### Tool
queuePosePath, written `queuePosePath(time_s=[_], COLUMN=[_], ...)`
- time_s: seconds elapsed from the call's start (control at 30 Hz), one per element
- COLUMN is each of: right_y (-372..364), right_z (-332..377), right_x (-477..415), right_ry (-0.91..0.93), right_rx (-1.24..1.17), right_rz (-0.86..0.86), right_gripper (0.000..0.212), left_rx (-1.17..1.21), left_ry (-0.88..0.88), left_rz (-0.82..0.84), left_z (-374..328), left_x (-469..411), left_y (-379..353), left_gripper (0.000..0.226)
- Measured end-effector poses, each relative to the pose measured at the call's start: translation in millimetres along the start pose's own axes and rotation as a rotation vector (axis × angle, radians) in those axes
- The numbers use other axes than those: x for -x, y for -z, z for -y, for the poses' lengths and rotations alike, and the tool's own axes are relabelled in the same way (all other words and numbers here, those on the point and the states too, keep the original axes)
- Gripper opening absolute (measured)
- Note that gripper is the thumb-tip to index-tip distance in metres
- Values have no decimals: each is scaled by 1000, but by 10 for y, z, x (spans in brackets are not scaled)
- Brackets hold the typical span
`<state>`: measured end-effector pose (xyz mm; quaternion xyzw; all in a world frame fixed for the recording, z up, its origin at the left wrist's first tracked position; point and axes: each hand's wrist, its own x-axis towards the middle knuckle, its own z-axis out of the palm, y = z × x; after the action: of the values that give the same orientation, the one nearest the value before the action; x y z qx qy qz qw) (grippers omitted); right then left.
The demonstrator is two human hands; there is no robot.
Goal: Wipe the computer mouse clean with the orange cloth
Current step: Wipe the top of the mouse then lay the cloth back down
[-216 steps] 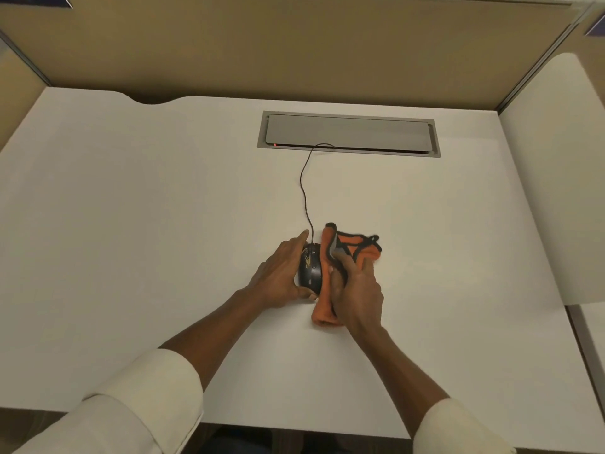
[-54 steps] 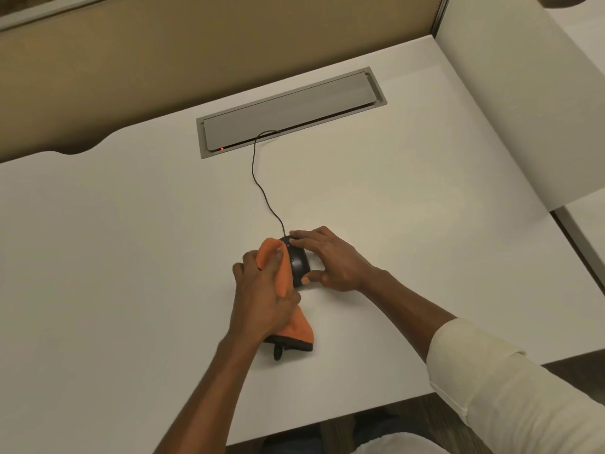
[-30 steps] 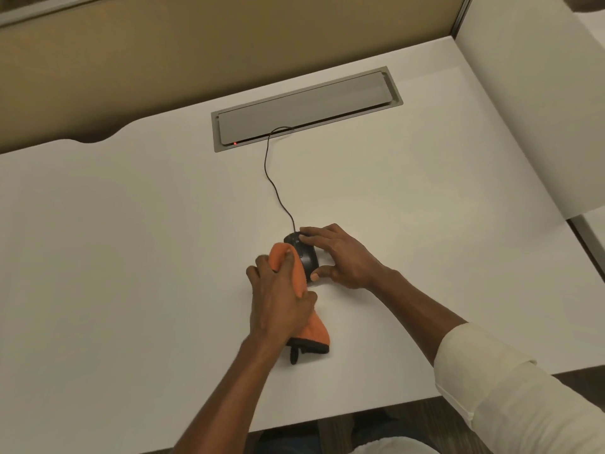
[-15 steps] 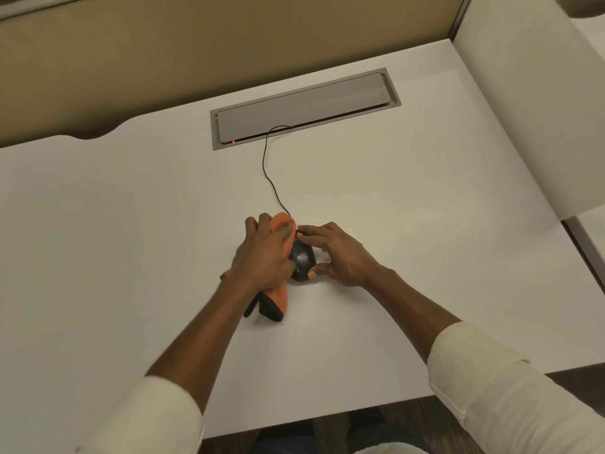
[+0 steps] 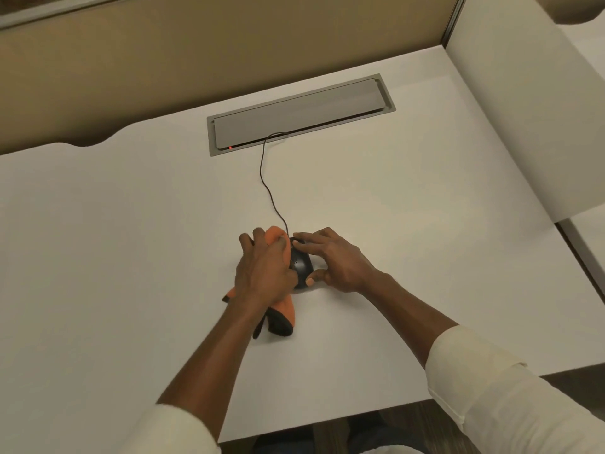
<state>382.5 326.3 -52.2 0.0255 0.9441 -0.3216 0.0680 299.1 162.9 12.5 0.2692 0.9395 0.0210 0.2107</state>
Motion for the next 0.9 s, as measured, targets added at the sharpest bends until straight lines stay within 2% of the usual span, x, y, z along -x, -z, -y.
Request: queuePosePath(time_s=[0.27,0.5,0.63,0.8,0.9], right_y=[10,20,26,24,27], right_z=[44,61,72,69,77], right_x=[14,27,32,20,22], right_ry=[-16,-31,-29,-28,-35], right_rx=[14,12,12,15,16], right_rz=[4,8,8,9,15], right_gripper=[84,82,82,81,83], left_rx=[99,129,175,168,122], left_ry=[30,129,162,106,0], left_rz=[14,-25,-41,-54,-29], left_z=[190,33,5,153,285], left_x=[-5,544,567,155,-140], left_y=[-90,-407,-433,-245,-82], left_gripper=[78,71,71,77,80])
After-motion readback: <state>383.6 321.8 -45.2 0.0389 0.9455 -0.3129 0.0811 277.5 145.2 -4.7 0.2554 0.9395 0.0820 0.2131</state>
